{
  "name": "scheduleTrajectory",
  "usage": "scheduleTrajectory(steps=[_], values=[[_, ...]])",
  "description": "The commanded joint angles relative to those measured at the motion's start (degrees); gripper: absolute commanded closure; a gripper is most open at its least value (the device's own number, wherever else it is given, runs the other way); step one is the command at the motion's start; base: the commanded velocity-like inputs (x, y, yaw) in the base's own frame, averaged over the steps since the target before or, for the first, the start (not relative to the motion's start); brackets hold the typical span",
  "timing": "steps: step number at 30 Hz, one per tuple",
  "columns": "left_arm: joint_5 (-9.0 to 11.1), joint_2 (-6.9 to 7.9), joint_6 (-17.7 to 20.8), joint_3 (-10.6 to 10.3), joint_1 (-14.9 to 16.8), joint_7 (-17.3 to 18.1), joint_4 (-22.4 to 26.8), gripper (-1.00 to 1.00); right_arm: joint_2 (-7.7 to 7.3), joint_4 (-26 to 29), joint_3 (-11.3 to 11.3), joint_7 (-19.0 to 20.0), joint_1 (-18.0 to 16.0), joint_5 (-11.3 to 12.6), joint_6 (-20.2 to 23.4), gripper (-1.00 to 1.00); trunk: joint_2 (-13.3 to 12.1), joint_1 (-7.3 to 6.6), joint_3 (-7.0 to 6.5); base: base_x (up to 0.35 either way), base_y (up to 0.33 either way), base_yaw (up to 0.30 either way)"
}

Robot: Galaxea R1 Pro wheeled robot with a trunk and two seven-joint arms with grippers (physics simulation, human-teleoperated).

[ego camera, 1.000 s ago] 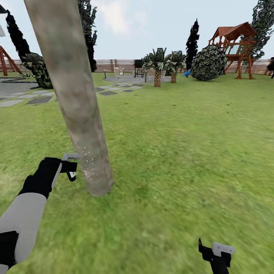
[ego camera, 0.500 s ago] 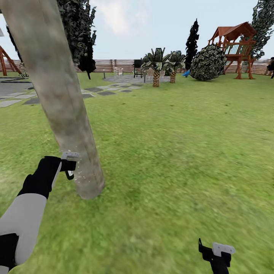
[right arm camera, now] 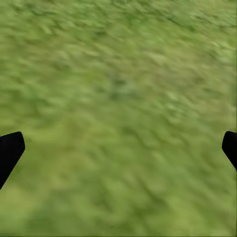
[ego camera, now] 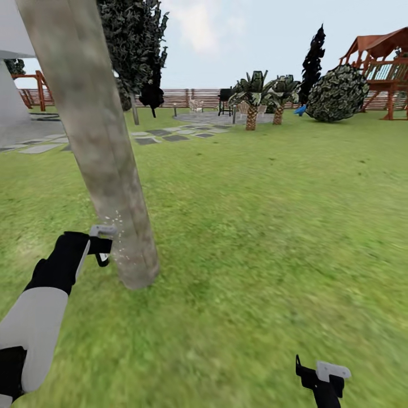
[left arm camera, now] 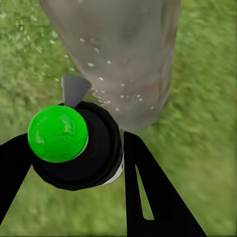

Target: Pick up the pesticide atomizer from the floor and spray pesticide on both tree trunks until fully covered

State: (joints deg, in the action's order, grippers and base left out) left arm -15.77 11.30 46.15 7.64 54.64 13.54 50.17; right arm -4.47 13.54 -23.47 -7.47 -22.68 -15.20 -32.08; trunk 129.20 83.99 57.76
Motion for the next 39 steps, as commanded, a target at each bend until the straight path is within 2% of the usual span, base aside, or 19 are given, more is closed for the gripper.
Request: scheduleTrajectory(steps=[1, 18, 30, 35, 39], values=[[-0.03, -0.03, -0.01, 0.00, -0.07, 0.00, 0.00, 1.00, 0.00, 0.00, 0.00, 0.00, 0.00, 0.01, 0.01, -1.00, 0.00, 0.00, 0.00, 0.030, -0.276, 0.216], [-0.04, 0.04, -0.02, 0.16, -0.39, -0.01, -0.08, 1.00, 0.02, 0.00, 0.00, -0.01, 0.00, 0.03, 0.00, -1.00, 0.00, 0.00, 0.00, 0.093, -0.276, 0.017], [0.04, 0.23, -0.09, 0.27, -0.86, -2.07, -1.03, 1.00, 0.08, 0.00, 0.00, 0.00, 0.00, 0.02, 0.01, -1.00, 0.00, 0.00, 0.00, 0.130, -0.274, 0.256], [0.12, 0.08, -0.50, 0.20, -1.26, -2.11, -4.58, 1.00, 0.08, 0.00, 0.01, 0.00, 0.00, -0.01, 0.04, -1.00, 0.00, 0.00, 0.00, 0.150, -0.270, 0.212], [0.13, 0.88, -0.77, 0.58, -1.35, -2.44, -6.51, 1.00, 0.08, 0.00, 0.01, 0.00, 0.00, -0.01, 0.05, -1.00, 0.00, 0.00, 0.00, 0.159, -0.261, 0.018]])
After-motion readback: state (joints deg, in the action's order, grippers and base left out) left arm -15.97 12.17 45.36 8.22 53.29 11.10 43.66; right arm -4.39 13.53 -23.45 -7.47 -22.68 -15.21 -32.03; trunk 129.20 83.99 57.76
